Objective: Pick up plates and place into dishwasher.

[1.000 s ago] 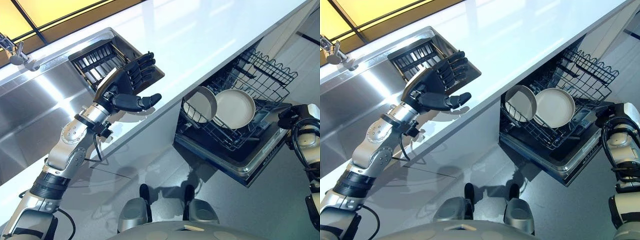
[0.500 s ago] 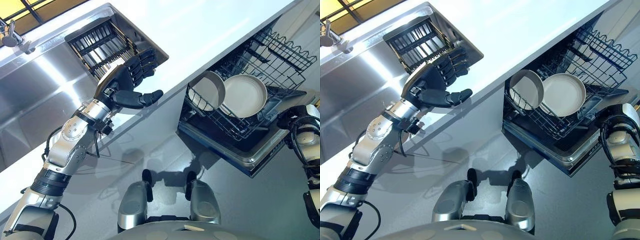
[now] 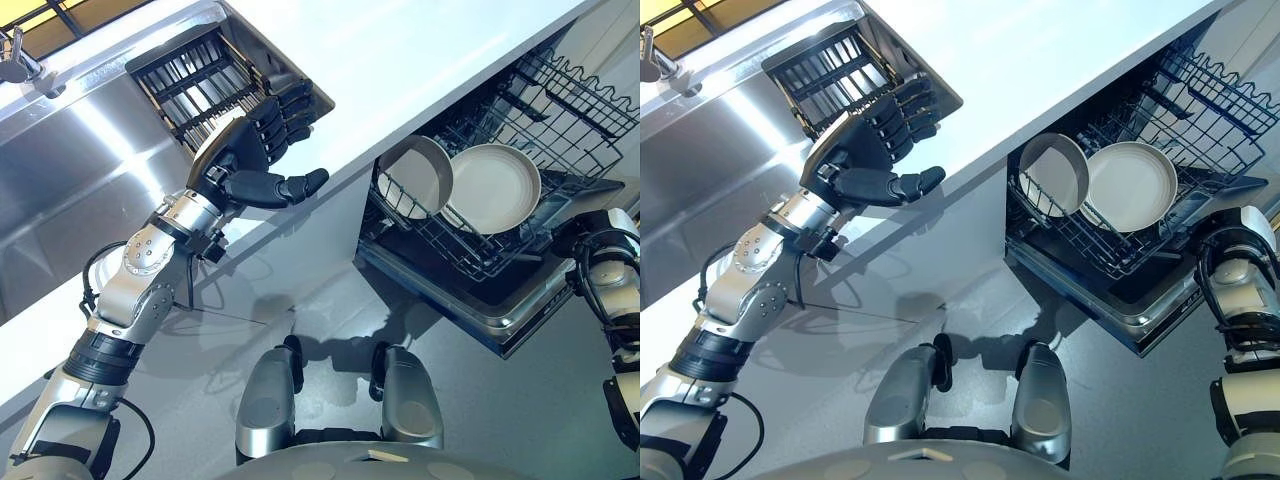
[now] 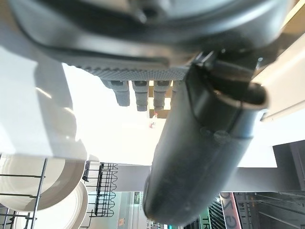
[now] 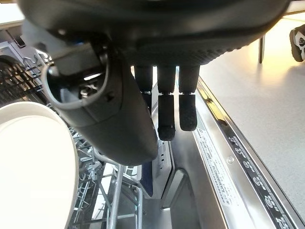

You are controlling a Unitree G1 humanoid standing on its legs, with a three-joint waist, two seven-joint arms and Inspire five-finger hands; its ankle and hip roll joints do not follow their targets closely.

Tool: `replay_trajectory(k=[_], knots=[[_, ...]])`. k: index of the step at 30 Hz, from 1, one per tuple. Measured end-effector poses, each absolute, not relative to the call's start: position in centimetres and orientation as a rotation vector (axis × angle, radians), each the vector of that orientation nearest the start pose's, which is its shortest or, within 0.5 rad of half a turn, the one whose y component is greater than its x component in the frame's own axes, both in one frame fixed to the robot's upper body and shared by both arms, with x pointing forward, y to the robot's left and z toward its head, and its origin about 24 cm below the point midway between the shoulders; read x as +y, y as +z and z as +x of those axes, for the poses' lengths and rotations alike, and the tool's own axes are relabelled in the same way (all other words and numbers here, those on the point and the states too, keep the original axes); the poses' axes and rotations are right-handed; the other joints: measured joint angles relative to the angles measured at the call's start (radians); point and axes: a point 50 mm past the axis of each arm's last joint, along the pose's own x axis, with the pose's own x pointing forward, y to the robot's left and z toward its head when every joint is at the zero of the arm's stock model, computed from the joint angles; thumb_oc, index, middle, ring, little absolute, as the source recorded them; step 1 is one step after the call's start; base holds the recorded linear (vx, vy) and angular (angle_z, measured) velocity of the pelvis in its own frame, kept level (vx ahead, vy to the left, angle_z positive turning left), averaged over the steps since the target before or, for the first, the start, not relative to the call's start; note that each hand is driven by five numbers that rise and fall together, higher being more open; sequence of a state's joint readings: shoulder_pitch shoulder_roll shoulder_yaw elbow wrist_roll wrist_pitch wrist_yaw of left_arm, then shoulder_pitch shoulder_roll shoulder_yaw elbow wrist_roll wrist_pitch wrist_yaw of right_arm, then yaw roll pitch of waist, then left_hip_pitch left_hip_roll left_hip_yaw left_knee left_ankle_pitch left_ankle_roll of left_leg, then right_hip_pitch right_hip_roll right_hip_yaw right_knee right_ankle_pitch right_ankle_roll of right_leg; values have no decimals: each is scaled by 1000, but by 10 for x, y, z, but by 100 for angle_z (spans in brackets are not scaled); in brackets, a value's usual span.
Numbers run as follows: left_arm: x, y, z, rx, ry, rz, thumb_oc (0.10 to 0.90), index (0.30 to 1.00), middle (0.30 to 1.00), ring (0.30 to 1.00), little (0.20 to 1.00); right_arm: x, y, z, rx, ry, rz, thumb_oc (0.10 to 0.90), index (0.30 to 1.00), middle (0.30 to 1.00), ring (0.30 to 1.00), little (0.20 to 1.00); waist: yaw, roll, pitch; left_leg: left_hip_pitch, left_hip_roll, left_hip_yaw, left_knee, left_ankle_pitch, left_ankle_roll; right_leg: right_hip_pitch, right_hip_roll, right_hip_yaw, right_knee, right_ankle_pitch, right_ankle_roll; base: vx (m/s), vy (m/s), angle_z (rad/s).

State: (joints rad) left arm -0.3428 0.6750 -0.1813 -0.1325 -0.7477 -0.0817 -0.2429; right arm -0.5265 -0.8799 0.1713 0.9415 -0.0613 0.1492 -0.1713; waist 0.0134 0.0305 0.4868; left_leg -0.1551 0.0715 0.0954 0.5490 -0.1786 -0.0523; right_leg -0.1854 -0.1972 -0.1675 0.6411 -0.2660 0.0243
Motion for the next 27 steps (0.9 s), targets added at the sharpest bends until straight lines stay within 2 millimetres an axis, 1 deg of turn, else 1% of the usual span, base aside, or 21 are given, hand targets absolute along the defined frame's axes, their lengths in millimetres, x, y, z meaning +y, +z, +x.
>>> replay_trajectory(k=[3,6,9,12,16,19,24,27], knots=[[178,181,287,-399,-570,-14,800,900,900,900,900,-403,93,288,494,-554,-925,100,300,300,300,200,0,0,0,-16,0,-6,37,-22,4,-10,-2,2,30,-17,1,63,-3,2],[177,182,287,-404,-574,-13,800,900,900,900,900,-403,92,287,505,-544,-934,100,300,300,300,200,9,-1,1,-25,-1,-8,69,-38,1,-20,-7,9,63,-35,2,70,-7,-1],[176,183,288,-405,-577,-14,800,900,900,900,900,-407,84,282,560,-530,-925,100,300,300,300,200,13,-2,1,-33,-4,-14,108,-58,0,-22,-19,3,101,-60,2,66,-4,11],[175,184,288,-410,-580,-14,800,900,900,900,900,-406,74,279,614,-503,-901,100,300,300,300,200,18,-2,1,-46,-3,-24,138,-72,0,-26,-22,-3,124,-74,1,41,9,7],[174,188,289,-423,-586,-10,800,900,900,900,900,-405,75,281,618,-493,-890,100,300,300,300,200,21,-2,1,-71,-9,-24,176,-86,4,-51,-35,-1,163,-86,3,12,8,2],[173,190,289,-432,-589,-9,800,900,900,900,900,-404,76,284,634,-485,-919,100,300,300,300,200,24,-3,2,-90,-8,-32,204,-96,5,-64,-37,-2,183,-94,2,5,5,3],[173,193,290,-434,-587,-3,800,900,900,900,900,-404,77,287,669,-481,-937,100,300,300,300,200,31,-4,2,-105,-10,-36,227,-100,9,-74,-43,-2,203,-100,2,-3,-1,2],[172,198,291,-451,-588,-1,800,900,900,900,900,-405,79,288,690,-491,-935,100,300,300,300,200,36,-6,2,-125,-15,-42,239,-101,9,-92,-48,-3,218,-103,1,3,-2,5]])
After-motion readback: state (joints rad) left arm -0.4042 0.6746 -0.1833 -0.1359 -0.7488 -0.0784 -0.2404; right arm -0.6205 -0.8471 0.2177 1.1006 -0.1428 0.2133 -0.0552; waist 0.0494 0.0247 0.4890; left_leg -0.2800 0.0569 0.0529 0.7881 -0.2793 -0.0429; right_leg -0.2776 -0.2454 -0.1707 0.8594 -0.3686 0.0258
